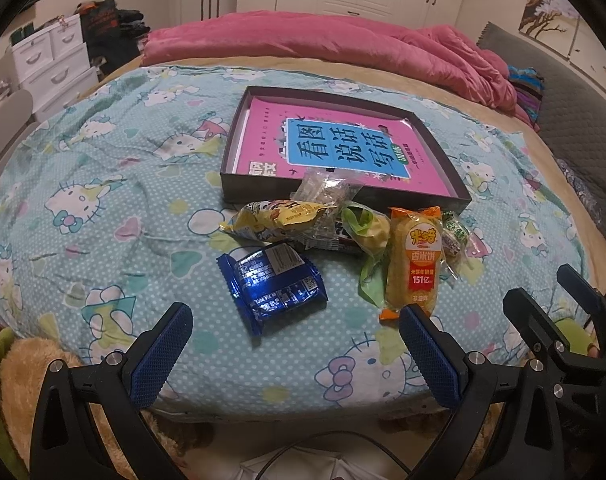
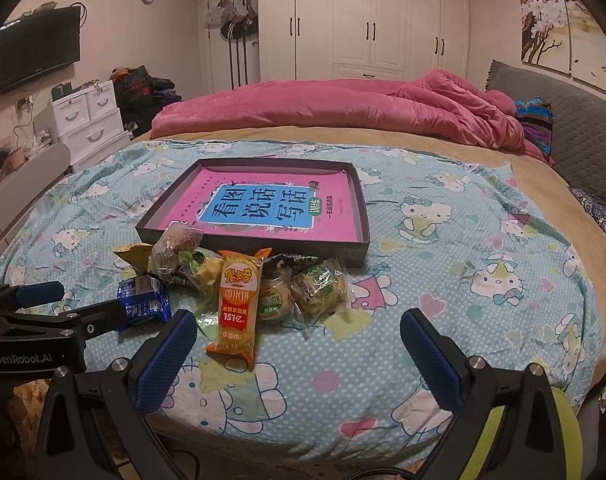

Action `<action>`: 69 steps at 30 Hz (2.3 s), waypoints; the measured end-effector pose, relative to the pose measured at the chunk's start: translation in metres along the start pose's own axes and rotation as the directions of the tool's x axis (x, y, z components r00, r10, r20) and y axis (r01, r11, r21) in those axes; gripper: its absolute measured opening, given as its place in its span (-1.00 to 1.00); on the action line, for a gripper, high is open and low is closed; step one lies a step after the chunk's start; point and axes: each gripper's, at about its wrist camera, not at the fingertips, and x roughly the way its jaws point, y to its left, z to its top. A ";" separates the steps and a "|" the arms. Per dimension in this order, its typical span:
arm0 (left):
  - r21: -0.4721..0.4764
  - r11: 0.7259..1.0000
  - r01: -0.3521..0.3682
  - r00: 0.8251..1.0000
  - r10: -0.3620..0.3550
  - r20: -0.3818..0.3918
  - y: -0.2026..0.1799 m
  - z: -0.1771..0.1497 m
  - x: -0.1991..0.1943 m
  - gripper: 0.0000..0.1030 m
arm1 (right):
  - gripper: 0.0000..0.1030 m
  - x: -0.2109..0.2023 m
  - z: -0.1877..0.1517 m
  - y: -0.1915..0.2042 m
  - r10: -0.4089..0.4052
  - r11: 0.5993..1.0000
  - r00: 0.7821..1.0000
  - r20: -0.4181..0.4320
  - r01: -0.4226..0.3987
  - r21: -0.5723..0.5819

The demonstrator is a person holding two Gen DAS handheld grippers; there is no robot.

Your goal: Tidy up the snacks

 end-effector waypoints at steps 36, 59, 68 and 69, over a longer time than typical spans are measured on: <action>-0.203 0.979 0.014 0.992 -0.039 -0.123 0.047 0.008 0.041 0.99 | 0.99 0.028 -0.001 0.020 0.043 0.998 0.998 -0.052 -0.045 -0.044; -0.262 0.965 -0.017 0.966 -0.051 -0.253 0.038 0.017 0.095 0.98 | 0.11 0.088 -0.004 0.047 0.063 0.997 0.988 -0.144 -0.070 -0.044; -0.279 0.960 -0.004 0.963 -0.071 -0.261 0.033 0.023 0.106 0.53 | -0.29 0.099 -0.001 0.053 0.070 0.992 0.990 -0.124 -0.082 -0.097; -0.276 0.961 -0.006 0.963 -0.069 -0.261 0.033 0.024 0.106 0.42 | -0.30 0.099 -0.001 0.053 0.075 0.991 0.989 -0.125 -0.088 -0.098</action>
